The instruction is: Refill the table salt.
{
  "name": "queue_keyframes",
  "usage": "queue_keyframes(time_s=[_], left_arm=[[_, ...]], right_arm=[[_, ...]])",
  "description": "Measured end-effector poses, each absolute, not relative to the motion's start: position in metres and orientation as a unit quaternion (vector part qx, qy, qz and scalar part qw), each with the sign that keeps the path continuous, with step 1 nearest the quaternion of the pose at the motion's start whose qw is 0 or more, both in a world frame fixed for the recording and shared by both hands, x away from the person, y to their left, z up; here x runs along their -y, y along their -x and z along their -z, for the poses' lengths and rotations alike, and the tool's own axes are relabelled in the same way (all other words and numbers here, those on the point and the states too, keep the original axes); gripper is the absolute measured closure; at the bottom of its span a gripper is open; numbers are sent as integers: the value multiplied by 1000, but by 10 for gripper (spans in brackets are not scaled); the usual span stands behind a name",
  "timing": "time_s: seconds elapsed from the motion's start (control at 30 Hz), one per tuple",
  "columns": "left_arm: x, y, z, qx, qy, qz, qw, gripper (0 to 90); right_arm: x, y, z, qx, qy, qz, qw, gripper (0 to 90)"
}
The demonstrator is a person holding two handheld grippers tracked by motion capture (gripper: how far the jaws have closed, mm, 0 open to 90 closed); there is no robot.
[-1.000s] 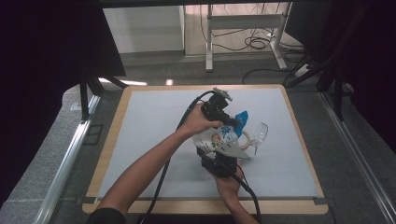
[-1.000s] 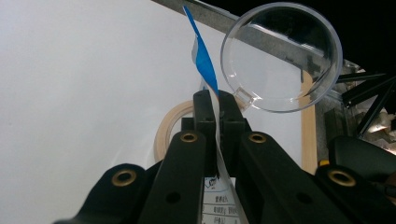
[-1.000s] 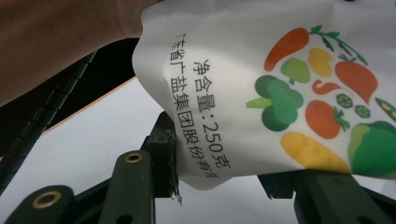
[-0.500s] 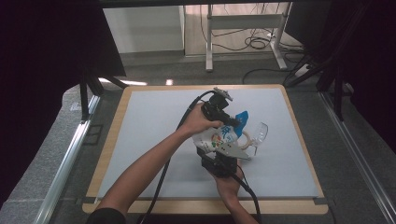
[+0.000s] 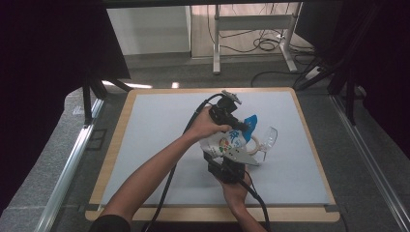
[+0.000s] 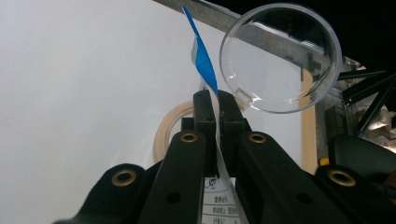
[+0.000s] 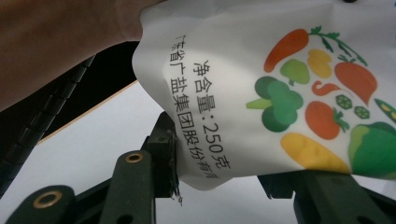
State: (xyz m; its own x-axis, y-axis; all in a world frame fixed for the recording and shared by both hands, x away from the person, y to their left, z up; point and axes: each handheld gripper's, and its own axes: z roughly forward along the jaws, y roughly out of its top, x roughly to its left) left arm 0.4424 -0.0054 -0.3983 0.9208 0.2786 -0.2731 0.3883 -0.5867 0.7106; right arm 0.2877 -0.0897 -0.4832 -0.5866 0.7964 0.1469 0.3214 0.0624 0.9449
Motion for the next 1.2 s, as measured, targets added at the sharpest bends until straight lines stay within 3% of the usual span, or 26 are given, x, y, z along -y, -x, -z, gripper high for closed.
queue_keyframes(time_s=[1.2], left_arm=[[11, -444, 395, -184, -890, 68, 411, 899]], right_arm=[[93, -288, 482, -684, -410, -566, 207, 567]])
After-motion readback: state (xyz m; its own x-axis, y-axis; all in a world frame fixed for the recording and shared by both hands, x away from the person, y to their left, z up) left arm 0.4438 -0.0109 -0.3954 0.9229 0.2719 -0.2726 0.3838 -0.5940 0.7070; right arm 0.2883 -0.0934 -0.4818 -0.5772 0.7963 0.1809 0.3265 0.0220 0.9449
